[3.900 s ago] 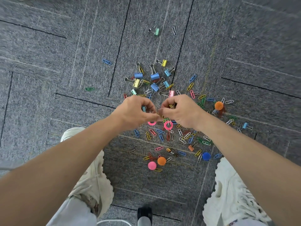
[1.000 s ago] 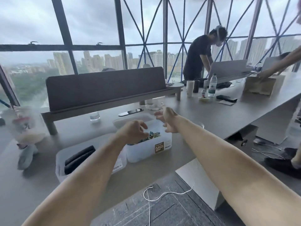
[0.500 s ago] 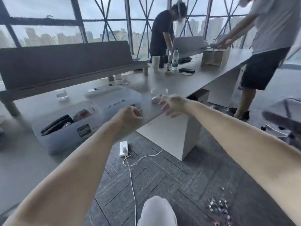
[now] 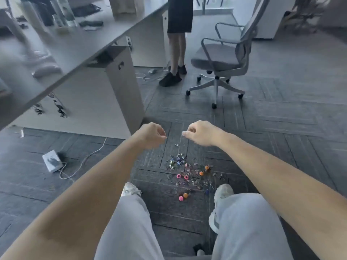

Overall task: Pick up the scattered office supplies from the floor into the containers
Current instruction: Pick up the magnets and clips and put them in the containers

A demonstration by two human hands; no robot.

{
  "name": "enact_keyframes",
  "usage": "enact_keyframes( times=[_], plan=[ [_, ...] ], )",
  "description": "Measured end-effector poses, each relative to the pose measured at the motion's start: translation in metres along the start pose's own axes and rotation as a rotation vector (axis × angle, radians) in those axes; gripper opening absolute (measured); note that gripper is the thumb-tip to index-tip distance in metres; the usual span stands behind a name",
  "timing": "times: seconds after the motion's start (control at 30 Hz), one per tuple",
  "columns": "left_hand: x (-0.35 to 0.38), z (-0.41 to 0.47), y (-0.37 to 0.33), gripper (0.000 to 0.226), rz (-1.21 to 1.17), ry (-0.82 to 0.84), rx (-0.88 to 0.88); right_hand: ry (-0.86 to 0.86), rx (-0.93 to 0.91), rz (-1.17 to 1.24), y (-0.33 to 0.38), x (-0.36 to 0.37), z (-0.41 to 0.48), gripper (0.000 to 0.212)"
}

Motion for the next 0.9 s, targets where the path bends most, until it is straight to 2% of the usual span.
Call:
enact_keyframes(
  times=[0.13,0.37,0.53,0.6,0.73,0.77,0.8,0.9],
  plan=[
    [0.07,0.023,0.011,0.003,-0.025,0.117,-0.02,0.067,0.071,-0.089,-0.074,0.052,0.006,0.039],
    [0.198,0.091,0.078,0.024,0.013,0.296,-0.084,0.168,0.213,-0.125,-0.175,0.13,0.085,0.035],
    [0.278,0.152,0.131,0.05,0.058,0.453,-0.216,0.281,0.322,-0.08,-0.236,0.212,0.154,0.031],
    [0.309,0.182,0.155,0.069,0.022,0.434,-0.282,0.323,0.328,-0.087,-0.255,0.246,0.187,0.031],
    [0.368,0.226,0.203,0.139,-0.123,0.46,-0.442,0.383,0.316,-0.127,-0.282,0.309,0.251,0.036],
    [0.383,0.235,0.216,0.144,-0.11,0.46,-0.459,0.382,0.319,-0.137,-0.287,0.324,0.266,0.037],
    [0.4,0.243,0.232,0.141,-0.09,0.446,-0.474,0.375,0.311,-0.149,-0.293,0.341,0.283,0.039],
    [0.431,0.259,0.259,0.112,-0.058,0.304,-0.459,0.299,0.222,-0.213,-0.301,0.373,0.32,0.044]
  ],
)
Point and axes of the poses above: each hand's wrist, its own z-axis towards the middle knuckle, its own x-axis out of the palm, y = z × x, the point moved 3 cm from there along z, towards the middle knuckle, and after that the axes turned 7 degrees about -y, right-handed, at the moved point
